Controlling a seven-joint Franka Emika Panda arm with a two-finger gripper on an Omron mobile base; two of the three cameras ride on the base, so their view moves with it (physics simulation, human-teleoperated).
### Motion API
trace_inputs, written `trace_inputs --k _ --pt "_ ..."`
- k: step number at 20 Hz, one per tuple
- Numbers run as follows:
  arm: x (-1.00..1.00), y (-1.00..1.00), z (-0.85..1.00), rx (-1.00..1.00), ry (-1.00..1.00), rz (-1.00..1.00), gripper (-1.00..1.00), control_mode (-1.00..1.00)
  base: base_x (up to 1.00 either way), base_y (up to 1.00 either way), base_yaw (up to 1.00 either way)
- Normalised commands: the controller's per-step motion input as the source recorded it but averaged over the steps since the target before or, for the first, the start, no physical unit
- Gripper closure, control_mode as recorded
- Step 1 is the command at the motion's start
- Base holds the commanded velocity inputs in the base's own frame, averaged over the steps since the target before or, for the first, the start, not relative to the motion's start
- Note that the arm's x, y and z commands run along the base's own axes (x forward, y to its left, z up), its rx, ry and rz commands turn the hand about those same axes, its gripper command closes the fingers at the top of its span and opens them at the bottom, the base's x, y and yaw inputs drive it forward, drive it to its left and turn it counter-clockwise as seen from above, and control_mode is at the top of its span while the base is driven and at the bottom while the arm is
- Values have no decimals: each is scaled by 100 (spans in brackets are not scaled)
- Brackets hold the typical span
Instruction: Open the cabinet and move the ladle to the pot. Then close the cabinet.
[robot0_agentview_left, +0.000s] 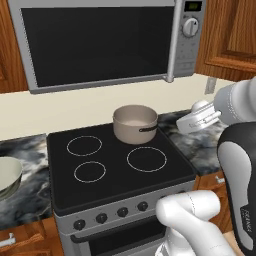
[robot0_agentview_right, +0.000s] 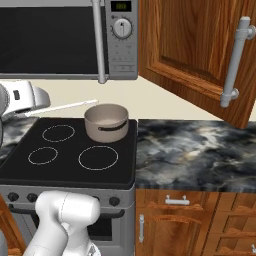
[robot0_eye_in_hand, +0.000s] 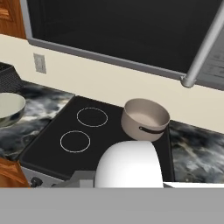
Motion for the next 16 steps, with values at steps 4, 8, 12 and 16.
trace_inputs --k 4,8,12,16 --pt "0 0 0 0 0 0 100 100 0 0 0" --pt "0 0 0 0 0 0 100 100 0 0 0" --pt "7 4 -7 -1 1 0 100 -100 0 0 0" --pt "54 1 -43 0 3 0 100 -100 0 0 0"
